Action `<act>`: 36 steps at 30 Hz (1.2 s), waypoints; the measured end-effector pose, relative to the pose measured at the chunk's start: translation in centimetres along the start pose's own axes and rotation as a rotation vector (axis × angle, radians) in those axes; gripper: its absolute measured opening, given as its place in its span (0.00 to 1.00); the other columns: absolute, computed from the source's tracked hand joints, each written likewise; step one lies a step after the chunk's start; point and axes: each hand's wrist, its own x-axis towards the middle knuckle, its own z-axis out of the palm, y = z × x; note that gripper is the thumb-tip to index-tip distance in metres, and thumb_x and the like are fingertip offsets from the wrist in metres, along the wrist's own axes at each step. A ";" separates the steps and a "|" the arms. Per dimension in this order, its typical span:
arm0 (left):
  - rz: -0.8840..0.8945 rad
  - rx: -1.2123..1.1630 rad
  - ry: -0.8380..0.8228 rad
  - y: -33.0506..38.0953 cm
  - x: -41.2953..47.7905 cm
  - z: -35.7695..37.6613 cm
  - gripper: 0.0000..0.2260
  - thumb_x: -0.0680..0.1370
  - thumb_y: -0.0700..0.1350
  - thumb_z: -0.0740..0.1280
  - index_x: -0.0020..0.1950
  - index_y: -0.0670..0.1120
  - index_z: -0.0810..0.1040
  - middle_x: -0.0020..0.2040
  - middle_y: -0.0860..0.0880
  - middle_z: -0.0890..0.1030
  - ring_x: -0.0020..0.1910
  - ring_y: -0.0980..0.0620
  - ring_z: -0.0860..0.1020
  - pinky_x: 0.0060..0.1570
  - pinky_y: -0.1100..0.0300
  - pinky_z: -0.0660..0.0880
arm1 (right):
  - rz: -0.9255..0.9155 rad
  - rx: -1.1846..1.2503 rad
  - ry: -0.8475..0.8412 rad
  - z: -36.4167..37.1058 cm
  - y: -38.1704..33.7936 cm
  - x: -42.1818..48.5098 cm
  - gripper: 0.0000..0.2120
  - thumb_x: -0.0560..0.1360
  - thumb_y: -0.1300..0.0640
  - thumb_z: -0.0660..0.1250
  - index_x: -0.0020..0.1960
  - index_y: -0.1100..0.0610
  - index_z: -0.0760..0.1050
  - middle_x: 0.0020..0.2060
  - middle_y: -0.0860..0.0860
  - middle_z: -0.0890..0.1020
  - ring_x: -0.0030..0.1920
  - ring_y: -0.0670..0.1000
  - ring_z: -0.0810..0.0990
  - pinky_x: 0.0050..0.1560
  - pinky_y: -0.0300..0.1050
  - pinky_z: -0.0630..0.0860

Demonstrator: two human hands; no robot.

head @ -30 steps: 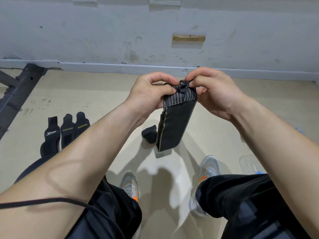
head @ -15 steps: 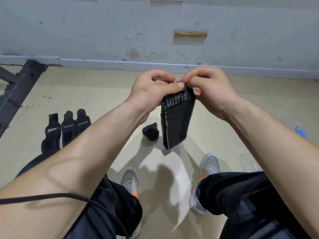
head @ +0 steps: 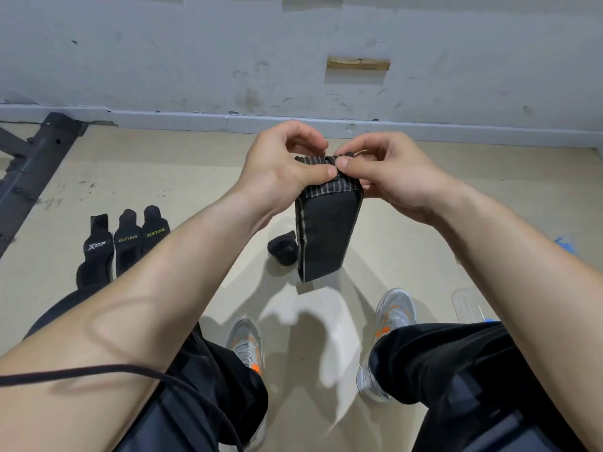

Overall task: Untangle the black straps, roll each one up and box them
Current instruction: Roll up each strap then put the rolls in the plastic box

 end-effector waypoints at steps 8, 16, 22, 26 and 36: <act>-0.069 -0.056 -0.069 0.0 0.0 -0.2 0.07 0.78 0.43 0.73 0.51 0.46 0.76 0.36 0.49 0.82 0.30 0.57 0.80 0.30 0.62 0.77 | -0.051 0.173 0.106 0.5 0.1 0.2 0.06 0.78 0.68 0.69 0.48 0.57 0.78 0.44 0.61 0.76 0.45 0.59 0.76 0.45 0.48 0.78; -0.086 -0.274 -0.159 -0.1 -0.3 -0.5 0.05 0.82 0.41 0.68 0.53 0.49 0.75 0.39 0.45 0.82 0.34 0.48 0.78 0.35 0.60 0.73 | -0.238 -0.037 0.171 0.3 0.2 0.4 0.10 0.76 0.67 0.71 0.44 0.52 0.78 0.40 0.49 0.78 0.38 0.46 0.74 0.37 0.36 0.73; -0.073 -0.343 -0.206 -0.4 -0.1 -1.0 0.07 0.78 0.37 0.69 0.52 0.48 0.76 0.43 0.40 0.81 0.38 0.45 0.80 0.41 0.57 0.78 | -0.269 -0.034 0.137 0.1 0.4 0.5 0.11 0.74 0.68 0.71 0.43 0.53 0.78 0.42 0.50 0.79 0.41 0.49 0.76 0.41 0.39 0.74; -0.104 -0.419 -0.263 -0.2 -0.1 -1.2 0.10 0.80 0.31 0.65 0.51 0.47 0.76 0.39 0.42 0.81 0.37 0.46 0.80 0.39 0.60 0.78 | -0.275 0.003 0.121 -0.1 0.4 0.6 0.11 0.69 0.68 0.71 0.41 0.53 0.78 0.42 0.52 0.79 0.43 0.49 0.77 0.45 0.43 0.73; -0.115 -0.425 -0.169 -0.4 0.1 -1.0 0.14 0.77 0.25 0.64 0.45 0.44 0.79 0.41 0.42 0.81 0.39 0.47 0.80 0.42 0.60 0.78 | -0.077 0.145 0.026 0.0 -0.2 0.6 0.14 0.73 0.75 0.67 0.41 0.57 0.77 0.42 0.60 0.79 0.41 0.55 0.78 0.42 0.42 0.77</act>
